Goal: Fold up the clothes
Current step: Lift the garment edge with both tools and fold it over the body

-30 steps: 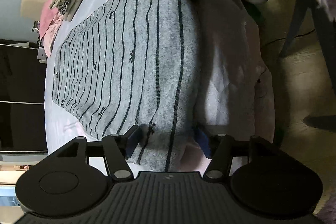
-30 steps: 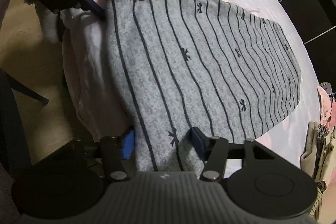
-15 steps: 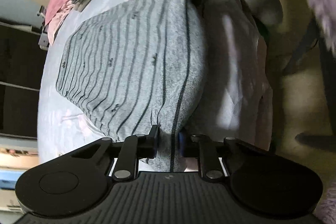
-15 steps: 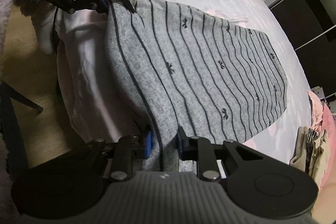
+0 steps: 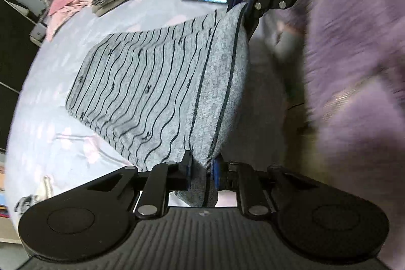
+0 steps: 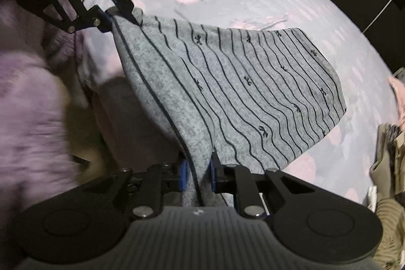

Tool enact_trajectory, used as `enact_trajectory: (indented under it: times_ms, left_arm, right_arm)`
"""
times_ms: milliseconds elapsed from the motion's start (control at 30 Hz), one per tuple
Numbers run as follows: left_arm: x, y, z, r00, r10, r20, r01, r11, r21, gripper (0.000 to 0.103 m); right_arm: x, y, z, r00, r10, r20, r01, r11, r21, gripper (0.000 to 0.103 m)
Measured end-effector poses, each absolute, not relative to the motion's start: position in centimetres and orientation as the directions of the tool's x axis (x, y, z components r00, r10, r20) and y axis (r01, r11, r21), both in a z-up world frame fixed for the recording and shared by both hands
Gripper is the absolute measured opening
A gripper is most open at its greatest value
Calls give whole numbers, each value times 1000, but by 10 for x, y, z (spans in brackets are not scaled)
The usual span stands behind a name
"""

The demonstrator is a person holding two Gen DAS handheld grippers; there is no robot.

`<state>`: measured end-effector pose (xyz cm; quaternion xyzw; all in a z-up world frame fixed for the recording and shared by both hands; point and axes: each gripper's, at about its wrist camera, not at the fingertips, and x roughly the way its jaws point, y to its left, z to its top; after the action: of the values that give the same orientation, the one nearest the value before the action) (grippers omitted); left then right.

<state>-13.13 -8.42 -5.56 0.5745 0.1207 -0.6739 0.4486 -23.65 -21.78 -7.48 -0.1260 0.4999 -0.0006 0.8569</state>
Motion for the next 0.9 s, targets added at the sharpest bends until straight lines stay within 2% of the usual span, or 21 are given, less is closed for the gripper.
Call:
enact_trajectory:
  times_ms: [200, 633, 900]
  left_arm:
    - [-126, -79, -32, 15, -473, -881, 797, -527, 296, 13]
    - [-92, -120, -4, 75, -610, -789, 881, -330, 339, 13]
    - [-54, -176, 8, 135, -665, -734, 917, -198, 347, 13]
  right_arm:
    - [-253, -212, -53, 522, -98, -847, -126, 974, -190, 19]
    - [-232, -231, -37, 610, -272, -744, 35, 948, -317, 19]
    - [-196, -275, -23, 631, -347, -693, 114, 926, -360, 19]
